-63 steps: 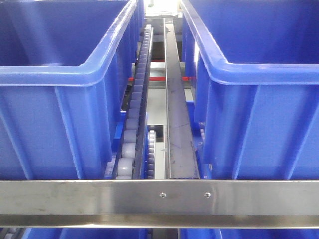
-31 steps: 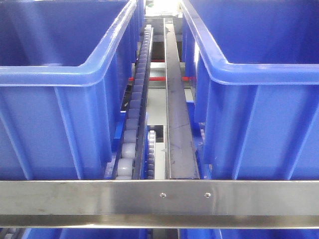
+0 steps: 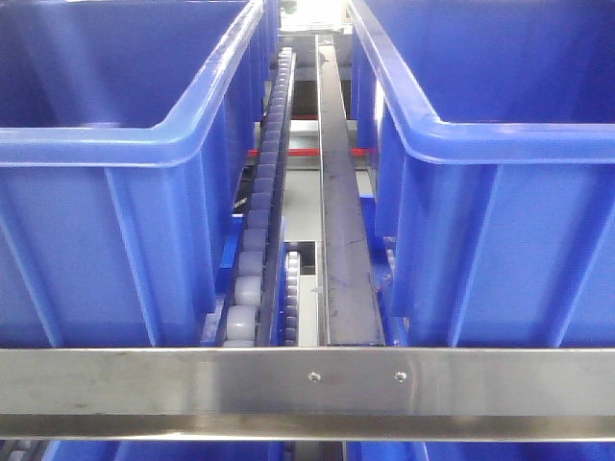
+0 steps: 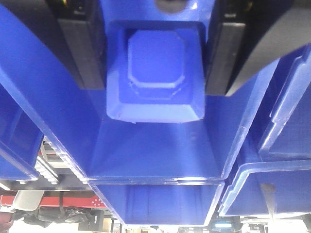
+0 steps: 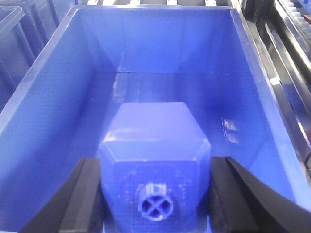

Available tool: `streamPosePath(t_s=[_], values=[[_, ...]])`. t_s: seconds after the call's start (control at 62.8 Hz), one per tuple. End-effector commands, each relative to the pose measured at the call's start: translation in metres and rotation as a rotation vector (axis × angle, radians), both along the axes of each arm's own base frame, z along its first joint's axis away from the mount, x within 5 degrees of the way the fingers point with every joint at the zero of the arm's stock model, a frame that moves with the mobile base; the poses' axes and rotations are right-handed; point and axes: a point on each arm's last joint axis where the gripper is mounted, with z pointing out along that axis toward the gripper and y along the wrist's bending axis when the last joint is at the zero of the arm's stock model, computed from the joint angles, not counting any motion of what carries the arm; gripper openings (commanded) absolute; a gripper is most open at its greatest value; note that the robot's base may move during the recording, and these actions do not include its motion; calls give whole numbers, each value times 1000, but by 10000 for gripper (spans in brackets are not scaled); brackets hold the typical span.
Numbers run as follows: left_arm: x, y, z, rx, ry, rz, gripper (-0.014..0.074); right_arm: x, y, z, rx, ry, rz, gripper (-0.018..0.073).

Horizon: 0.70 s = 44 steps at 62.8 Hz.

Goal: Pick and sort blue part to right shelf
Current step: 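Lower both held parts down into the blue bins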

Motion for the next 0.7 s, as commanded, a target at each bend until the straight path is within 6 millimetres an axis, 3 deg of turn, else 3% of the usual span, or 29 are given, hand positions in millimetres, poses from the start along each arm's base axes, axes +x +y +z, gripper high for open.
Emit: streamPosePath(t_s=[0.0, 0.191, 0.286, 0.525, 0.684], values=[[-1, 1, 19, -18, -122, 9, 315, 0, -1, 18, -7, -126, -5, 358], [0, 1, 21, -20, -141, 12, 315, 3, 0, 21, 11, -148, -1, 358], [11, 1, 22, -22, -153, 17, 316, 12, 1, 22, 14, -160, 7, 358], [61, -3, 17, -15, -76, 28, 325, 49, 5, 15, 14, -144, 13, 363], [96, -5, 10, -33, -25, 38, 477, 68, 6, 10, 14, -141, 12, 417]])
